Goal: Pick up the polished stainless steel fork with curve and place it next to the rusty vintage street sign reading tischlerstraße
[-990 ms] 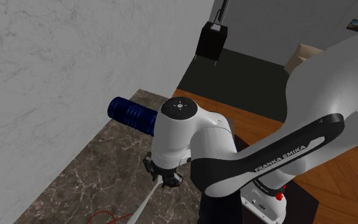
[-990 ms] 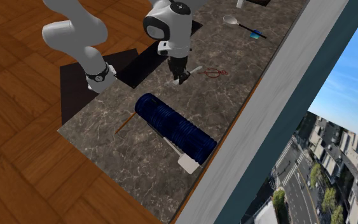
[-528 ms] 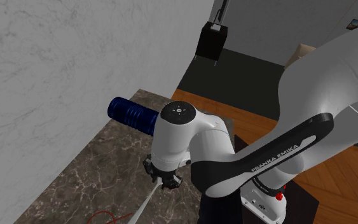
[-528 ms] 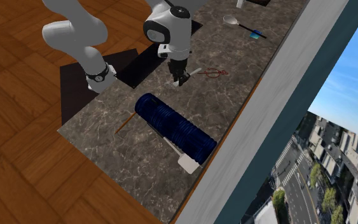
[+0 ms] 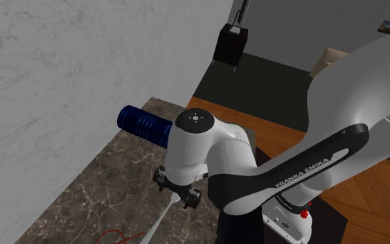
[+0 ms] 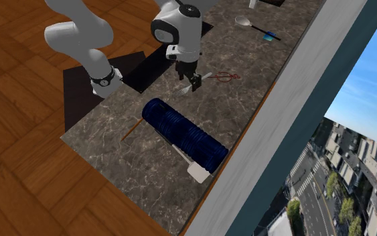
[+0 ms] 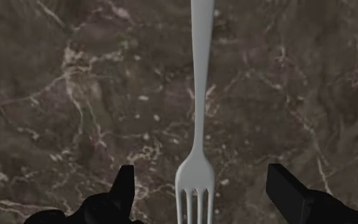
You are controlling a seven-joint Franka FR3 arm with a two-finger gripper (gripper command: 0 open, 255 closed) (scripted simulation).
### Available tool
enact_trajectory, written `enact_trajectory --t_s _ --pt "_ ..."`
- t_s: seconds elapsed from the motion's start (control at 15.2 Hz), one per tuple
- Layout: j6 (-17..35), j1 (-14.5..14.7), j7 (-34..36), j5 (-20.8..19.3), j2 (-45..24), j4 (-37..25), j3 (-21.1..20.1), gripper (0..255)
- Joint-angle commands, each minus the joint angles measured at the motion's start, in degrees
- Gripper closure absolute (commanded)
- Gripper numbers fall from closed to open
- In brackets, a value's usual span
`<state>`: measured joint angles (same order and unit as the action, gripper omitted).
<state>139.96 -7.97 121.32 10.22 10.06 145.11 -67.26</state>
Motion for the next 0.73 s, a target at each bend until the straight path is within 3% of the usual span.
enact_trajectory --t_s 0.0,0.13,0.66 --pt "-4.04 3.17 -3.40 4.58 4.21 -1.12 3.28 0" --pt "-8.52 5.96 -5.58 7.29 7.92 -2.57 6.64 0" --pt "-8.51 6.02 -5.54 7.24 7.89 -2.57 6.70 0"
